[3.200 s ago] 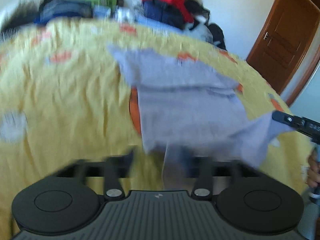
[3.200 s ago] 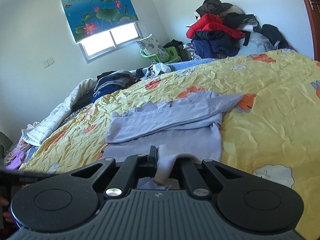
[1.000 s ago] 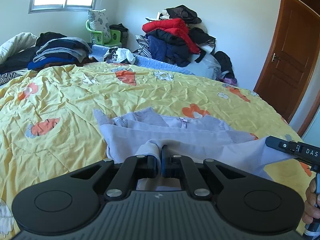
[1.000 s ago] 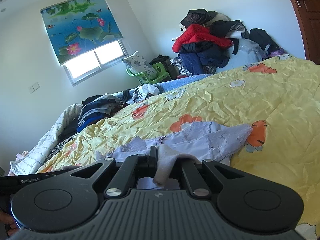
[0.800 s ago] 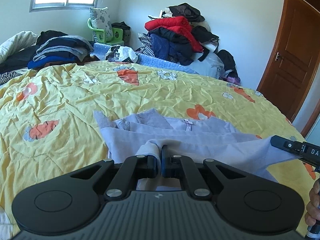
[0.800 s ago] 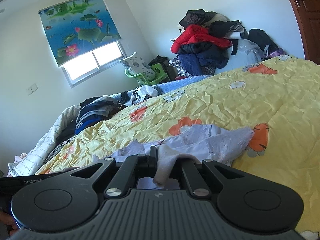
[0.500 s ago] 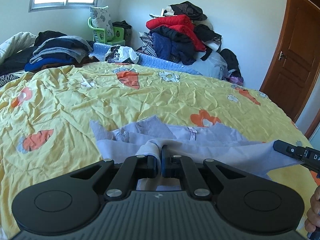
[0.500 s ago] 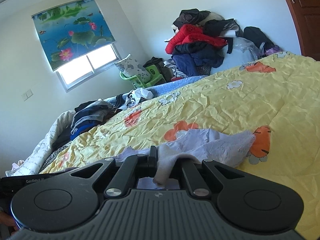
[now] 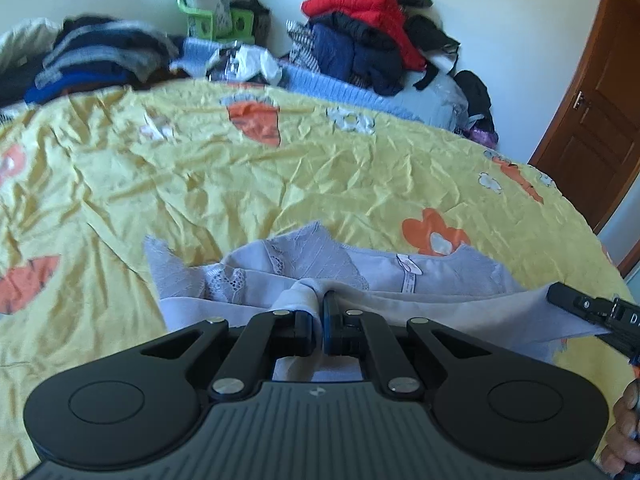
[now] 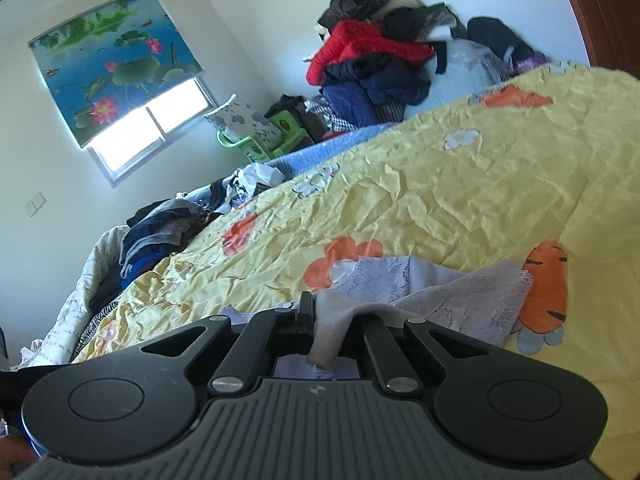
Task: Fold small clothes
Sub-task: 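Open both tools to release the folded hem and withdraw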
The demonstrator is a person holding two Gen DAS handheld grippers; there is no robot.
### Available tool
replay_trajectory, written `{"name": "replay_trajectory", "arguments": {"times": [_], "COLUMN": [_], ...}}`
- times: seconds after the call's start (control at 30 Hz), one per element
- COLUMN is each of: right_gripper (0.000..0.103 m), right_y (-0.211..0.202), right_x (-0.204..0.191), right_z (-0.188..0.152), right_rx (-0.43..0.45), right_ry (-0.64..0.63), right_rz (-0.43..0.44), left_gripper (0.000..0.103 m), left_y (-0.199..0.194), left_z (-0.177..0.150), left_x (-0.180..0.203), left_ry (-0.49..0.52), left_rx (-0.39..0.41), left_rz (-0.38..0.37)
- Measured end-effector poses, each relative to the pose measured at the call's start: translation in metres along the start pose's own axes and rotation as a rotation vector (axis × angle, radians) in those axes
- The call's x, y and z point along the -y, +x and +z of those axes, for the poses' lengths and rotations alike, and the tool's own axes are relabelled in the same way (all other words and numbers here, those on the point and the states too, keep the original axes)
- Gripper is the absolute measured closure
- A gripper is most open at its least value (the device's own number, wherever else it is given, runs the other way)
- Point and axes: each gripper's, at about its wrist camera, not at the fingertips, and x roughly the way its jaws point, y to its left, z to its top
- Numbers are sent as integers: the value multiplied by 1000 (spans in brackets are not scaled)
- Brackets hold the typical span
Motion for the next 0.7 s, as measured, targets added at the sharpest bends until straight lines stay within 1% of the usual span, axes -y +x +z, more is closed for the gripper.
{"name": "replay_trajectory", "arguments": {"times": [0.03, 0.07, 0.1, 0.13, 0.17, 0.2, 0.27, 0.3, 0.33, 0.4, 0.43, 0.47, 0.5, 0.57, 0.63, 0.67, 0.7], "right_gripper": [96, 91, 87, 86, 83, 76, 68, 64, 64, 63, 61, 58, 54, 52, 51, 51, 51], "right_y": [5, 11, 17, 23, 29, 37, 47, 54, 59, 67, 71, 74, 78, 83, 86, 86, 86], "right_x": [2, 5, 9, 14, 18, 24, 31, 35, 39, 45, 50, 55, 61, 74, 78, 78, 77], "right_z": [2, 4, 6, 8, 10, 13, 18, 22, 25, 29, 32, 34, 36, 38, 38, 38, 37], "right_rx": [-9, -22, -39, -57, -77, -109, -143, -165, -182, -179, -176, -174, -169, -148, -124, -113, -104], "right_ry": [11, 27, 50, 77, 102, 129, 167, 188, 210, 257, 291, 330, 388, 489, 520, 512, 493], "right_rz": [-2, -2, 2, 5, 12, 22, 38, 50, 67, 81, 90, 99, 108, 133, 103, 87, 84], "left_gripper": [98, 98, 98, 98, 98, 98, 98, 98, 98, 98, 98, 98, 97, 96, 92, 86, 76], "left_y": [7, 12, 18, 23, 27, 30, 35, 37, 40, 48, 54, 58, 63, 70, 73, 73, 72], "left_z": [3, 6, 9, 12, 15, 18, 23, 26, 28, 31, 32, 32, 31, 28, 25, 25, 26], "left_x": [-3, -8, -15, -21, -28, -34, -43, -47, -51, -61, -69, -75, -81, -92, -99, -102, -104], "left_ry": [-19, -57, -104, -150, -196, -234, -285, -306, -336, -406, -462, -513, -562, -636, -695, -715, -731], "left_rx": [-26, -44, -65, -90, -120, -133, -148, -157, -164, -185, -202, -217, -231, -248, -268, -267, -258], "left_rz": [-20, -38, -60, -87, -115, -131, -161, -173, -185, -212, -224, -232, -240, -255, -258, -262, -266]}}
